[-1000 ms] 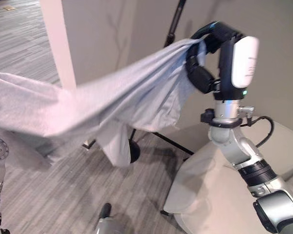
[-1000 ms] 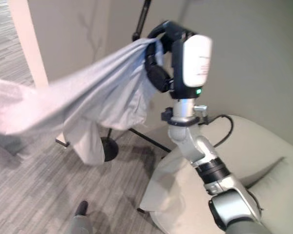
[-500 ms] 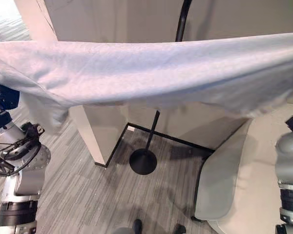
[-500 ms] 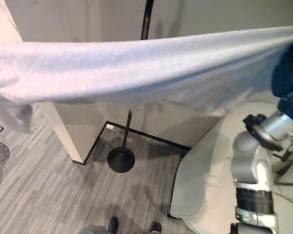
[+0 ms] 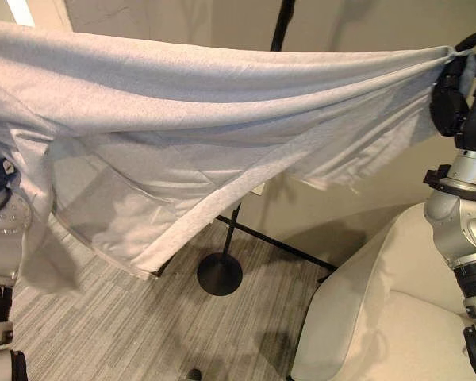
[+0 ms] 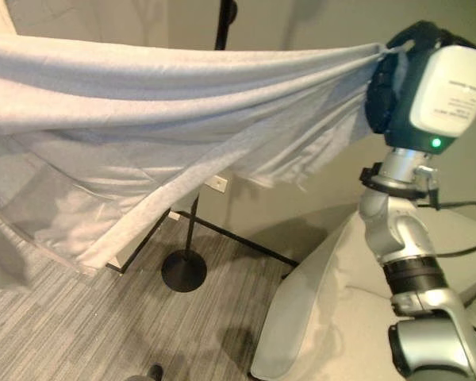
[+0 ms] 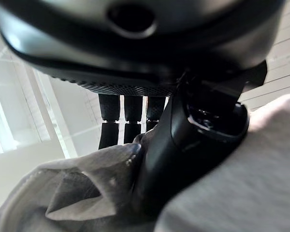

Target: Hang the clothes on the sofa on the clothes rack.

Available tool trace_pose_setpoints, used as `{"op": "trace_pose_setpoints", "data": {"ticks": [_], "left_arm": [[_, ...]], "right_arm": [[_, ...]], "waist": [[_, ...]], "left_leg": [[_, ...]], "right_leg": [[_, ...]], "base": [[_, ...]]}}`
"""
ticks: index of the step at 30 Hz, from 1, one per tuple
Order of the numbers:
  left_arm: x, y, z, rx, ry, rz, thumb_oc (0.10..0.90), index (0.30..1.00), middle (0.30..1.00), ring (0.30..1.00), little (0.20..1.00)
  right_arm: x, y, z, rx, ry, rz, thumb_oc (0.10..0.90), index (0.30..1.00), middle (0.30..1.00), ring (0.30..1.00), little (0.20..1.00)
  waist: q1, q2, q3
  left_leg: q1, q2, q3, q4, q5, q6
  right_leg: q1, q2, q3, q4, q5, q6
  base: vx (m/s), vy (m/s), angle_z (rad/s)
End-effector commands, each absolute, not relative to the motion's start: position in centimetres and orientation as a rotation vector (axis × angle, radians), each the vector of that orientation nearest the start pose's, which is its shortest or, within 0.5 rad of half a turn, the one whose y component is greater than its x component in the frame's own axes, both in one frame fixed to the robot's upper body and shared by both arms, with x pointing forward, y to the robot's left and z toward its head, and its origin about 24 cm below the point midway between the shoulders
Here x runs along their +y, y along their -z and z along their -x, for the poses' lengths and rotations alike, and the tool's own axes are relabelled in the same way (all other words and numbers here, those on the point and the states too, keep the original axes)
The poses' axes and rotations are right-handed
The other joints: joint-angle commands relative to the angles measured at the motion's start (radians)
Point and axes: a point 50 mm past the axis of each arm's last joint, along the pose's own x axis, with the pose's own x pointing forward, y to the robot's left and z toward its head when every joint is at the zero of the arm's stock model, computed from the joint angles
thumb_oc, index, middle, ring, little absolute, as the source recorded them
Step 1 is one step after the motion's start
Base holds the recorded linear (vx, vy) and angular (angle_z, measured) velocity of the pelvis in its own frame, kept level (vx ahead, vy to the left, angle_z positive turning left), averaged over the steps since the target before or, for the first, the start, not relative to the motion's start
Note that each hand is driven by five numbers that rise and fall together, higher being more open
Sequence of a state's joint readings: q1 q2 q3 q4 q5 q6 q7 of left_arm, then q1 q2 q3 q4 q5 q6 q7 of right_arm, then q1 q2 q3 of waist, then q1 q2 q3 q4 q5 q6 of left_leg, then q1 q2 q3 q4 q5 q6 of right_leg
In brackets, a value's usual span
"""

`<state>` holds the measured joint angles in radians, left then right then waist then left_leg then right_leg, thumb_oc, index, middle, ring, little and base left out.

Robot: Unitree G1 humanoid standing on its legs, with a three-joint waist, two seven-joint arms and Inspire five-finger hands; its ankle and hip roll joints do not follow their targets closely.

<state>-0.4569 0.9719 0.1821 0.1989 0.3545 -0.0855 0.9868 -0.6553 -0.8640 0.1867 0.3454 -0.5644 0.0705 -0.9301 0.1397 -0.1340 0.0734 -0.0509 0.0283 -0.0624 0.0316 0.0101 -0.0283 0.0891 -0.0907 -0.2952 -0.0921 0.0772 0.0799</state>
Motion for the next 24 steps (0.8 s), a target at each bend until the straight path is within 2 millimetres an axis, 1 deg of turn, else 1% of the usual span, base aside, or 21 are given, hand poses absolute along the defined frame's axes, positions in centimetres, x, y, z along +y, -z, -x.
{"op": "trace_pose_setpoints", "data": {"ticks": [1,3,5,6,9,10,11,12,13,14,15,17,18,19,20,21,22,23,24], "left_arm": [[32.9,-31.3,-26.8,-1.031,-1.158,-0.989,0.400,0.300,0.300,0.300,0.300],[32.6,-31.9,-27.3,-1.032,-1.144,-0.998,0.400,0.300,0.300,0.300,0.300],[32.5,-33.0,-28.4,-1.009,-1.116,-1.036,0.400,0.300,0.300,0.300,0.300],[32.5,-33.2,-28.5,-1.010,-1.117,-1.035,0.400,0.300,0.300,0.300,0.300],[33.1,-34.2,-28.9,-0.971,-1.122,-1.103,0.400,0.300,0.300,0.300,0.300],[33.7,-34.9,-28.9,-0.948,-1.138,-1.149,0.400,0.300,0.300,0.300,0.300],[33.8,-35.0,-28.9,-0.950,-1.140,-1.147,0.400,0.300,0.300,0.300,0.300],[34.5,-36.2,-28.5,-0.939,-1.170,-1.183,0.400,0.300,0.300,0.300,0.300],[34.9,-36.8,-28.2,-0.937,-1.187,-1.205,0.400,0.300,0.300,0.300,0.300],[34.9,-37.0,-28.2,-0.938,-1.188,-1.204,0.400,0.300,0.300,0.300,0.300],[35.4,-37.5,-27.8,-0.928,-1.210,-1.228,0.400,0.300,0.300,0.300,0.300],[36.3,-39.0,-27.0,-0.903,-1.255,-1.282,0.400,0.300,0.300,0.300,0.300],[36.6,-39.4,-26.7,-0.890,-1.271,-1.302,0.400,0.300,0.300,0.300,0.300],[36.8,-40.1,-26.9,-0.859,-1.265,-1.382,0.400,0.300,0.300,0.300,0.300],[37.4,-40.3,-26.8,-0.813,-1.275,-1.420,0.400,0.300,0.300,0.300,0.300],[37.3,-40.5,-26.9,-0.817,-1.275,-1.419,0.400,0.300,0.300,0.300,0.300],[37.9,-41.2,-26.3,-0.797,-1.313,-1.436,0.400,0.300,0.300,0.300,0.300],[38.3,-42.7,-25.5,-0.774,-1.371,-1.482,0.400,0.300,0.300,0.300,0.300],[38.2,-42.9,-25.5,-0.778,-1.372,-1.482,0.400,0.300,0.300,0.300,0.300]], "right_arm": [[-29.3,-31.6,-30.2,-1.008,1.077,1.333,0.400,0.300,0.300,0.300,0.300],[-29.4,-32.0,-30.5,-1.005,1.073,1.350,0.400,0.300,0.300,0.300,0.300],[-29.1,-32.8,-31.2,-1.003,1.035,1.381,0.400,0.300,0.300,0.300,0.300],[-29.1,-32.9,-31.2,-1.005,1.036,1.380,0.400,0.300,0.300,0.300,0.300],[-28.3,-33.9,-31.8,-1.025,0.989,1.408,0.400,0.300,0.300,0.300,0.300],[-27.9,-34.3,-32.1,-1.033,0.964,1.436,0.400,0.300,0.300,0.300,0.300],[-27.9,-34.4,-32.2,-1.035,0.965,1.434,0.400,0.300,0.300,0.300,0.300],[-27.4,-35.0,-32.4,-1.048,0.937,1.456,0.400,0.300,0.300,0.300,0.300],[-27.2,-35.3,-32.5,-1.053,0.927,1.464,0.400,0.300,0.300,0.300,0.300],[-27.2,-35.4,-32.5,-1.054,0.928,1.462,0.400,0.300,0.300,0.300,0.300],[-27.1,-35.7,-32.6,-1.059,0.919,1.468,0.400,0.300,0.300,0.300,0.300],[-27.0,-36.6,-32.4,-1.077,0.916,1.483,0.400,0.300,0.300,0.300,0.300],[-26.9,-37.0,-32.3,-1.087,0.913,1.481,0.400,0.300,0.300,0.300,0.300],[-26.9,-38.5,-31.8,-1.127,0.934,1.503,0.400,0.300,0.300,0.300,0.300],[-27.6,-38.9,-31.7,-1.099,0.956,1.529,0.400,0.300,0.300,0.300,0.300],[-27.7,-39.0,-31.7,-1.099,0.960,1.528,0.400,0.300,0.300,0.300,0.300],[-27.6,-39.8,-31.5,-1.107,0.965,1.514,0.400,0.300,0.300,0.300,0.300],[-27.0,-41.6,-31.1,-1.152,0.988,1.476,0.400,0.300,0.300,0.300,0.300],[-27.1,-41.7,-31.1,-1.152,0.991,1.474,0.400,0.300,0.300,0.300,0.300]], "waist": [[-0.021,0.108,-0.151],[-0.026,0.111,-0.147],[-0.042,0.117,-0.143],[-0.042,0.117,-0.141],[-0.052,0.126,-0.140],[-0.056,0.127,-0.140],[-0.055,0.127,-0.137],[-0.056,0.129,-0.135],[-0.056,0.128,-0.133],[-0.056,0.128,-0.131],[-0.055,0.127,-0.128],[-0.055,0.120,-0.115],[-0.053,0.115,-0.107],[-0.050,0.098,-0.070],[-0.042,0.080,-0.061],[-0.044,0.076,-0.060],[-0.040,0.067,-0.058],[-0.034,0.067,-0.059],[-0.034,0.064,-0.059]], "left_leg": [[0.064,0.239,-0.004,-0.102,0.026,-0.125],[0.064,0.243,-0.002,-0.101,0.026,-0.128],[0.066,0.243,0.009,-0.094,0.027,-0.133],[0.066,0.243,0.009,-0.094,0.026,-0.133],[0.074,0.247,0.016,-0.081,0.020,-0.137],[0.079,0.251,0.010,-0.063,0.014,-0.139],[0.079,0.251,0.012,-0.060,0.012,-0.139],[0.084,0.258,0.002,-0.024,0.025,-0.144],[0.085,0.263,-0.005,0.002,0.036,-0.148],[0.083,0.265,-0.004,0.006,0.034,-0.149],[0.081,0.271,-0.014,0.038,0.048,-0.151],[0.066,0.289,-0.042,0.131,0.094,-0.156],[0.053,0.290,-0.049,0.169,0.127,-0.151],[-0.004,0.251,-0.095,0.281,0.145,-0.134],[-0.044,0.182,-0.130,0.306,0.082,-0.108],[-0.053,0.175,-0.132,0.314,0.083,-0.104],[-0.086,0.096,-0.158,0.300,0.004,-0.082],[-0.130,-0.013,-0.161,0.202,-0.041,-0.059],[-0.130,-0.014,-0.161,0.199,-0.039,-0.058]], "right_leg": [[-0.008,-0.020,-0.041,0.037,-0.105,0.068],[-0.007,-0.018,-0.044,0.035,-0.105,0.067],[-0.010,-0.016,-0.037,0.029,-0.102,0.066],[-0.010,-0.016,-0.036,0.029,-0.101,0.065],[-0.012,-0.013,-0.015,0.019,-0.097,0.062],[-0.014,-0.009,0.002,0.014,-0.096,0.060],[-0.014,-0.009,0.005,0.014,-0.095,0.060],[-0.016,0.002,0.029,0.012,-0.098,0.054],[-0.017,0.011,0.039,0.012,-0.100,0.050],[-0.018,0.013,0.041,0.012,-0.100,0.049],[-0.017,0.022,0.050,0.012,-0.103,0.043],[0.002,0.054,0.068,0.012,-0.116,0.021],[0.008,0.061,0.070,0.012,-0.118,0.015],[0.027,0.061,0.075,0.018,-0.122,0.000],[0.029,0.056,0.087,0.021,-0.125,-0.001],[0.025,0.050,0.084,0.022,-0.123,0.002],[0.023,0.047,0.098,0.024,-0.124,0.004],[0.010,0.060,0.112,0.025,-0.128,0.011],[0.008,0.059,0.112,0.026,-0.128,0.011]], "base": [[0.08,-0.073,0.01],[0.05,-0.040,0.01],[0.06,-0.037,-0.03],[0.04,-0.019,-0.04],[0.08,-0.033,-0.12],[0.09,-0.042,-0.26],[0.13,-0.067,-0.46],[0.11,-0.059,-0.51],[0.11,-0.062,-0.47],[0.07,-0.057,-0.34],[0.07,-0.076,-0.25],[0.12,-0.132,-0.21],[0.08,-0.163,-0.32],[0.04,-0.143,-0.32],[0.00,-0.093,-0.29],[0.03,-0.029,-0.11],[0.06,0.063,-0.19],[0.08,0.048,-0.10],[0.08,0.115,-0.13]]}}
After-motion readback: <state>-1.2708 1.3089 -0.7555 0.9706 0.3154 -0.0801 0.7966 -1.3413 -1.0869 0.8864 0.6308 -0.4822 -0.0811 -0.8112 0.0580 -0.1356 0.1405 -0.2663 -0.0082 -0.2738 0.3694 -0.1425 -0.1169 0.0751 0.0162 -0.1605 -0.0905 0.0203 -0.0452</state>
